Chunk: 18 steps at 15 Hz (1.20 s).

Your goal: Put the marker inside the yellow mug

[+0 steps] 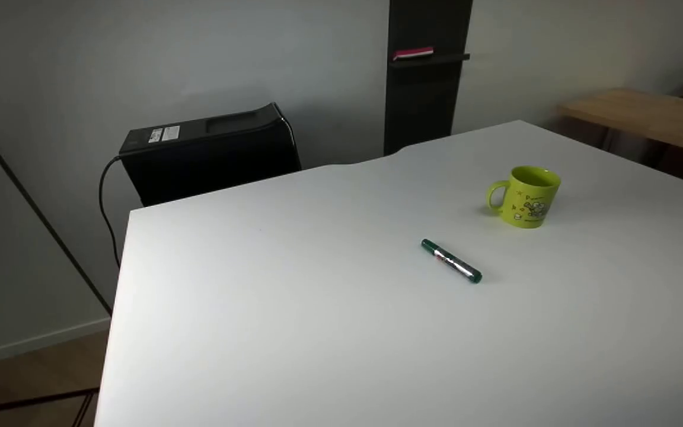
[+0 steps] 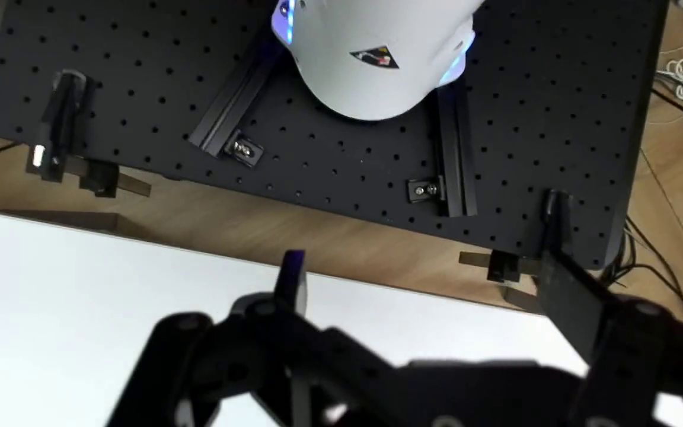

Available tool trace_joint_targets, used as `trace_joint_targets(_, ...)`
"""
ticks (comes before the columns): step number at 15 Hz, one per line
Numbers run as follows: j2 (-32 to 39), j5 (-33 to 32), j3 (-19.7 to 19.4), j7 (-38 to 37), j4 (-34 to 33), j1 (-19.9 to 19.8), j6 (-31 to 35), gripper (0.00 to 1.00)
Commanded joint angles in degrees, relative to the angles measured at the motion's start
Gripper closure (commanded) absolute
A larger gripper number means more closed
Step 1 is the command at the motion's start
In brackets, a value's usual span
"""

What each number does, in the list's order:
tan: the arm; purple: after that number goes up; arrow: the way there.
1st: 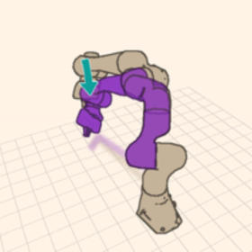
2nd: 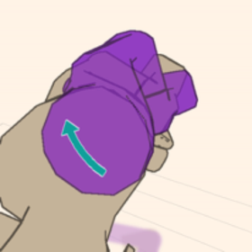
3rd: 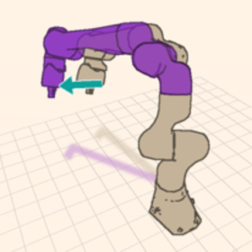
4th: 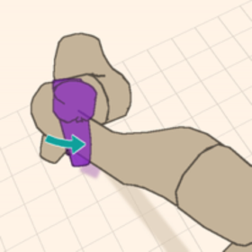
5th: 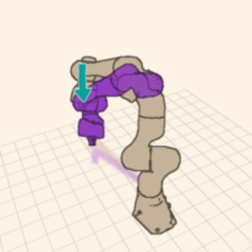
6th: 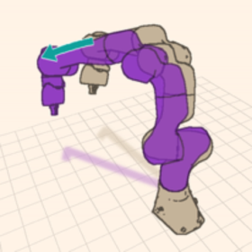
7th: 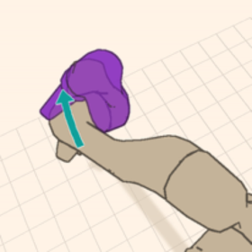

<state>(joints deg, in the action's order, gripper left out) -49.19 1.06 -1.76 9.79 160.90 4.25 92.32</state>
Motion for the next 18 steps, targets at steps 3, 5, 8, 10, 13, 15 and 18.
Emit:
trace_joint_targets(3, 7.7, 5.7, 2.5, -1.8, -0.1, 2.5, 11.7, 0.0)
trace_joint_targets(5, 12.0, 7.2, 3.8, -2.3, 0.0, 3.2, 17.1, 0.0)
trace_joint_targets(8, 19.5, 8.3, 6.2, -3.7, 0.0, 4.1, 24.6, 0.0)
trace_joint_targets(10, 24.4, 8.4, 7.6, -4.8, 0.0, 4.7, 29.4, 0.0)
trace_joint_targets(13, 31.6, 7.8, 9.6, -7.3, 0.1, 5.0, 36.8, 0.0)
trace_joint_targets(15, 36.4, 6.6, 10.7, -9.5, 0.1, 4.7, 41.4, 0.0)
trace_joint_targets(18, 43.3, 3.8, 11.7, -14.0, 0.1, 4.0, 48.5, 0.0)
